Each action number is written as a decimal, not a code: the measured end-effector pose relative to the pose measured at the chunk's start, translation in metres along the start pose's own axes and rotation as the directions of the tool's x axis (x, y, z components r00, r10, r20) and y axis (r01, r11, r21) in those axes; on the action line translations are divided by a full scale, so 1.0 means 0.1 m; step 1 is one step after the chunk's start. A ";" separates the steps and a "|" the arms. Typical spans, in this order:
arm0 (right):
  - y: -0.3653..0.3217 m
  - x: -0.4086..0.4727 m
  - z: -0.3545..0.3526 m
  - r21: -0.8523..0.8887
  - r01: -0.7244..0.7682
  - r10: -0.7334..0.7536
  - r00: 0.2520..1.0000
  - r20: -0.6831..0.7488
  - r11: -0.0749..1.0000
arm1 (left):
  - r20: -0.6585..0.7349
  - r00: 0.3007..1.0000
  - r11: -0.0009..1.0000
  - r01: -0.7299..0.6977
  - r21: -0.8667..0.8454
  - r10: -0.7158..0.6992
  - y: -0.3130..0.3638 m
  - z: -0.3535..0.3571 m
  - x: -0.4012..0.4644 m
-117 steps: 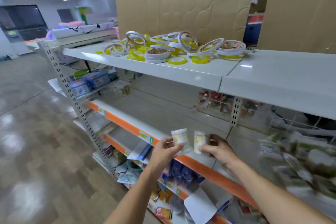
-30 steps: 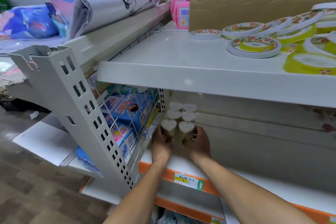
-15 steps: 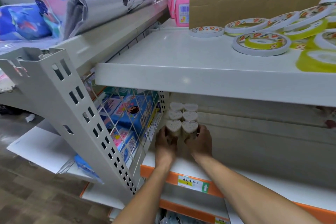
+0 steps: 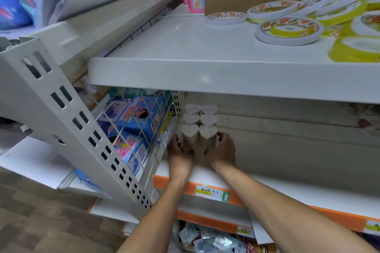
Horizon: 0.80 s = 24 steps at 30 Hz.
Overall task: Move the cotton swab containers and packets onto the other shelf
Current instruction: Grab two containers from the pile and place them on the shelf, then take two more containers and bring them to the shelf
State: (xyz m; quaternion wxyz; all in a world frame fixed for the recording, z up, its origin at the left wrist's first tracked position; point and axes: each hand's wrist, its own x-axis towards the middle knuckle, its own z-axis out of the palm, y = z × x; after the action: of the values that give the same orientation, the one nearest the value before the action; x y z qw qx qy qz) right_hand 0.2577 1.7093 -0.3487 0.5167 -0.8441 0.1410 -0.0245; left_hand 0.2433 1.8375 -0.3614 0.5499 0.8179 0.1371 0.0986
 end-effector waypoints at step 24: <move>0.78 -0.65 -2.13 0.052 -0.160 0.151 0.977 0.151 0.986 | 0.235 0.971 0.971 -0.094 0.220 0.041 1.01 1.08 -1.41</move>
State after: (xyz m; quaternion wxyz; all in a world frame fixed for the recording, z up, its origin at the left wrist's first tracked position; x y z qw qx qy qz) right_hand 0.1394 1.5090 -0.3118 0.5525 -0.8132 0.1673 0.0736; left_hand 0.1555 1.6596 -0.3096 0.4602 0.8861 0.0555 0.0061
